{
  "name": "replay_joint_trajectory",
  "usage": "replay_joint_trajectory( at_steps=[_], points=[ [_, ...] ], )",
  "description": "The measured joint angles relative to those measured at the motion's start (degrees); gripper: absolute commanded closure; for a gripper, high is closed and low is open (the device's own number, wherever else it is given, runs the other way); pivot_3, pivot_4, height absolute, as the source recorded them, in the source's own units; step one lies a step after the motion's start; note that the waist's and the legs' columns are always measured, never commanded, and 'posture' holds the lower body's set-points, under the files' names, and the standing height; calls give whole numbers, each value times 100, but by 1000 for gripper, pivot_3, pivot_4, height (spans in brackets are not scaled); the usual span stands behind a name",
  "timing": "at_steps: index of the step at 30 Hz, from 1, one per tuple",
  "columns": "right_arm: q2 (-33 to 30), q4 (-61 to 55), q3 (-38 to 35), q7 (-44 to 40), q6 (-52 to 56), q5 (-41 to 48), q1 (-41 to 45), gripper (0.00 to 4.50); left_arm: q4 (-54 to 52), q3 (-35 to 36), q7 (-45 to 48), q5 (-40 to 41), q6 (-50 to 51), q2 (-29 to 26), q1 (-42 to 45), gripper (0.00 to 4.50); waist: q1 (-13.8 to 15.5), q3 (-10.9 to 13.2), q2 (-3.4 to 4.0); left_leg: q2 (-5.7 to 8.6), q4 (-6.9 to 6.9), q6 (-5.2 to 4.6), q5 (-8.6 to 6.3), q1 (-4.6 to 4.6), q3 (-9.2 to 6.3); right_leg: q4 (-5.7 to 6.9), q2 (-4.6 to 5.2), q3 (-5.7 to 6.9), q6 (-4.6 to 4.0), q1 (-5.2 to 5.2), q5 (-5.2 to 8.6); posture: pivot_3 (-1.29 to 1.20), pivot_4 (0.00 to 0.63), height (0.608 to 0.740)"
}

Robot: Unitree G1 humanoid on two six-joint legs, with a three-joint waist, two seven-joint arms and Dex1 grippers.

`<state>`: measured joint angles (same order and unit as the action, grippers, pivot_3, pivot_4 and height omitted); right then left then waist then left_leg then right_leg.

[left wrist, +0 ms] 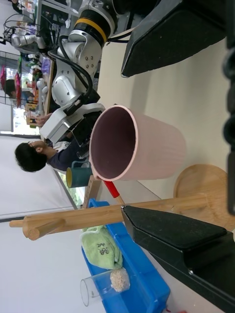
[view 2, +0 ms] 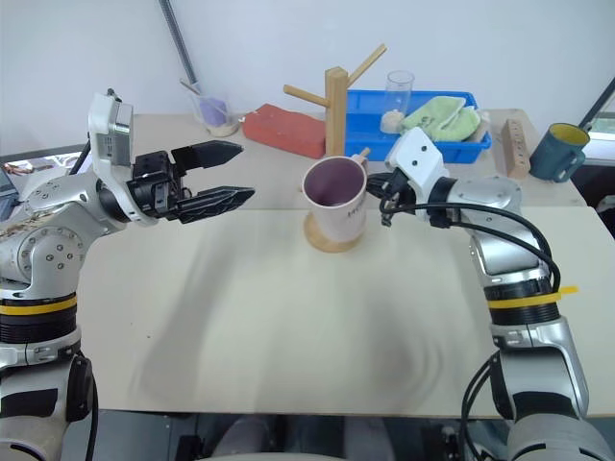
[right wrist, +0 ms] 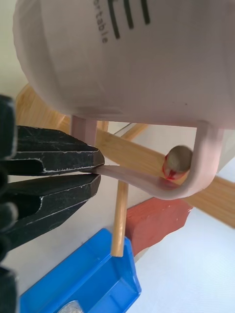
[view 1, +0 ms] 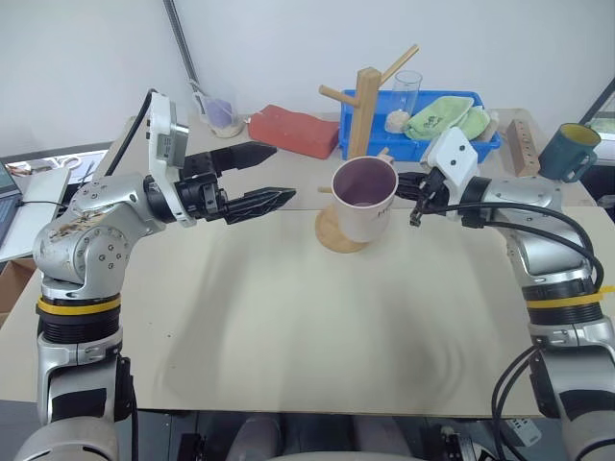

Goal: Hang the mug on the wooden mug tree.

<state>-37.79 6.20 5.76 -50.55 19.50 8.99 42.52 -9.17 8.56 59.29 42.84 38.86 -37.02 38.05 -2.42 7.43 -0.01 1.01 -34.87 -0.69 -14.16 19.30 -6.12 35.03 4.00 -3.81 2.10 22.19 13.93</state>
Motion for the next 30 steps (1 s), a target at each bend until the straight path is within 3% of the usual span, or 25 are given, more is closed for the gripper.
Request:
replay_joint_trajectory(
  at_steps=[11,15,21,30],
  points=[
    [8,69,12,13,170,-92,0,29,0,-2,-13,-7,-6,0,-4,0,-1,0,0,0,0,0,0,1,0,0,0,0,-1,1,-1,0,150,740],
    [-46,17,-37,-12,232,-77,-42,29,1,-17,-16,-17,-20,3,-3,0,-1,0,0,0,0,0,0,2,0,-1,1,0,-1,2,-1,0,150,740],
    [-639,-781,-598,-312,735,401,-560,29,52,-50,46,-130,-126,-112,-12,0,42,1,-1,3,-2,0,0,6,-1,-3,5,2,0,1,0,0,150,740],
    [-1397,-2692,-2519,-367,2026,1729,-2146,29,762,-361,324,-1059,-738,-692,17,0,50,2,-4,1,2,-1,-1,3,-1,-1,1,2,40,-1,24,0,150,740]
  ],
)
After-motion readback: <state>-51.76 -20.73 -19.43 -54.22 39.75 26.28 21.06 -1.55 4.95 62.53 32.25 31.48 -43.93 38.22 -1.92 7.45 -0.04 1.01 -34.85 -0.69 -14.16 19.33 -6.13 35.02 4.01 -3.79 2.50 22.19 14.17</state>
